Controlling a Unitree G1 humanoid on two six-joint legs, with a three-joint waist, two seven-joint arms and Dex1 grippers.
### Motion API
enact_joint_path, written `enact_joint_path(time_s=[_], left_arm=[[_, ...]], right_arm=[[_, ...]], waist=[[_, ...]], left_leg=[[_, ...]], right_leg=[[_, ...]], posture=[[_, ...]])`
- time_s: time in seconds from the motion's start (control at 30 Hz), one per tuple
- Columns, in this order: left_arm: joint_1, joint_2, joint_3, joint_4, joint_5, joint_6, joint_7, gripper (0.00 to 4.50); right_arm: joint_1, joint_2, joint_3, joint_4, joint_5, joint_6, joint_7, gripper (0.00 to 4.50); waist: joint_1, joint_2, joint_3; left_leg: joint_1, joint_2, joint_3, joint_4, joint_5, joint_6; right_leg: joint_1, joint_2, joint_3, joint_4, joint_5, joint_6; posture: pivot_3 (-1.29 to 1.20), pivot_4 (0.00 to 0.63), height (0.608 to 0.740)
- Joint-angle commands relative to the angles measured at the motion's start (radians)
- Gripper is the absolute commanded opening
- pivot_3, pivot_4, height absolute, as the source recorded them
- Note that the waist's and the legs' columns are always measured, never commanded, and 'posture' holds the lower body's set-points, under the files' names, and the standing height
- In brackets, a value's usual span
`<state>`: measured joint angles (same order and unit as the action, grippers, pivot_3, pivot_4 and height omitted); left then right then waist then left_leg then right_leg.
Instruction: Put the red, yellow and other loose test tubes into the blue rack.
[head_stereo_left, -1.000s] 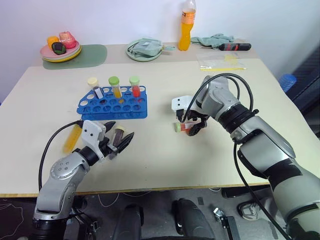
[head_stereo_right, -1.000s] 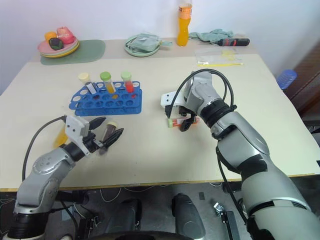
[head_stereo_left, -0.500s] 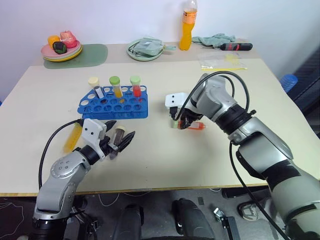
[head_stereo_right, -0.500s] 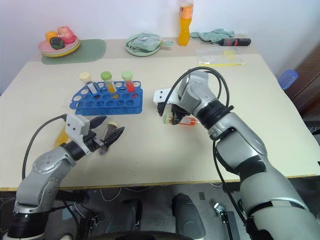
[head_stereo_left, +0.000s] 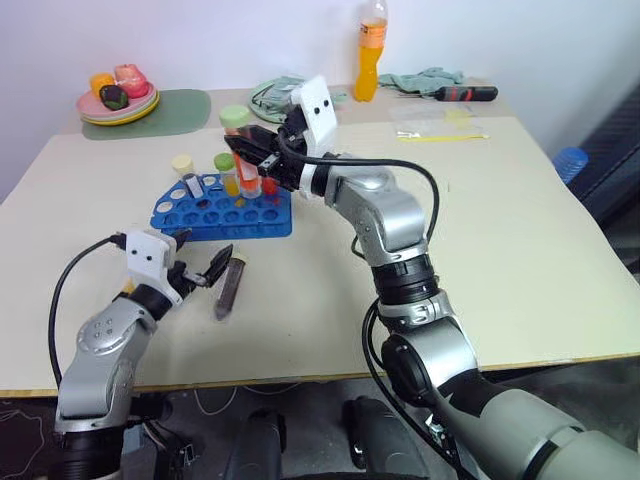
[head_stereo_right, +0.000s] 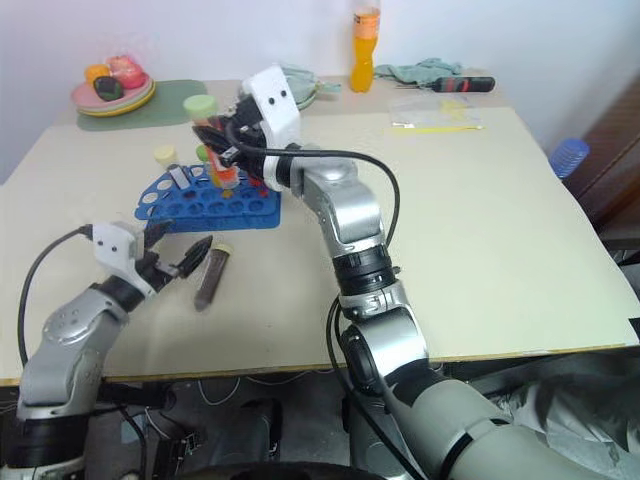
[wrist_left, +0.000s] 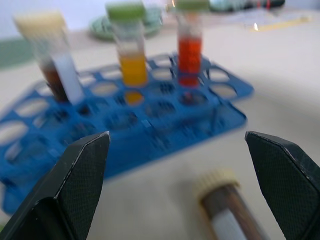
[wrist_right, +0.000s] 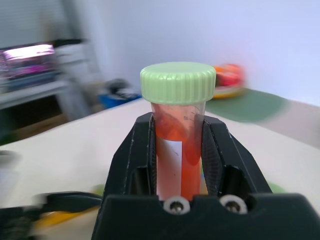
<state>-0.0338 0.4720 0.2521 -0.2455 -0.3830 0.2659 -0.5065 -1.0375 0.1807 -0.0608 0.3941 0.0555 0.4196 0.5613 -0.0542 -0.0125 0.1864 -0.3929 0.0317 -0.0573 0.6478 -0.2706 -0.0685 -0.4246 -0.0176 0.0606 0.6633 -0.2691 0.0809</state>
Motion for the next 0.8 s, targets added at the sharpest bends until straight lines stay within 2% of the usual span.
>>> enact_joint_path(time_s=[0.03, 0.13, 0.3, 0.8], left_arm=[[0.006, 0.022, 0.029, 0.042, -0.004, -0.063, -0.055, 4.5], [0.04, 0.035, 0.038, 0.05, -0.026, -0.08, -0.109, 4.5], [0.1, 0.044, 0.036, 0.034, -0.05, -0.087, -0.162, 4.5], [0.115, 0.038, 0.019, 0.038, -0.041, -0.108, -0.163, 4.5]], right_arm=[[0.021, 0.099, 0.039, 0.117, 0.017, -0.202, -0.074, 0.77], [0.029, 0.095, 0.05, 0.211, 0.037, -0.289, -0.101, 0.77], [0.057, 0.079, 0.092, 0.245, 0.066, -0.321, -0.084, 0.77], [0.084, 0.066, 0.154, 0.327, 0.072, -0.391, -0.123, 0.77]], waist=[[-0.003, 0.0, 0.0], [-0.016, 0.0, 0.0], [-0.017, 0.0, 0.0], [-0.016, 0.0, 0.0]], left_leg=[[0.0, 0.0, 0.0, 0.0, 0.0, 0.0], [0.0, 0.001, 0.0, -0.001, 0.0, 0.0], [0.001, 0.002, -0.001, -0.001, 0.0, 0.0], [0.001, 0.002, -0.001, -0.001, 0.0, 0.0]], right_leg=[[0.0, 0.0, 0.0, 0.0, 0.0, 0.0], [-0.001, 0.001, 0.0, 0.0, 0.0, 0.0], [-0.001, 0.002, 0.0, 0.001, 0.0, 0.0], [-0.001, 0.002, 0.0, 0.001, 0.0, 0.0]], posture=[[0.0, 0.15, 0.74], [0.0, 0.15, 0.74], [0.0, 0.15, 0.74], [0.0, 0.15, 0.74]])
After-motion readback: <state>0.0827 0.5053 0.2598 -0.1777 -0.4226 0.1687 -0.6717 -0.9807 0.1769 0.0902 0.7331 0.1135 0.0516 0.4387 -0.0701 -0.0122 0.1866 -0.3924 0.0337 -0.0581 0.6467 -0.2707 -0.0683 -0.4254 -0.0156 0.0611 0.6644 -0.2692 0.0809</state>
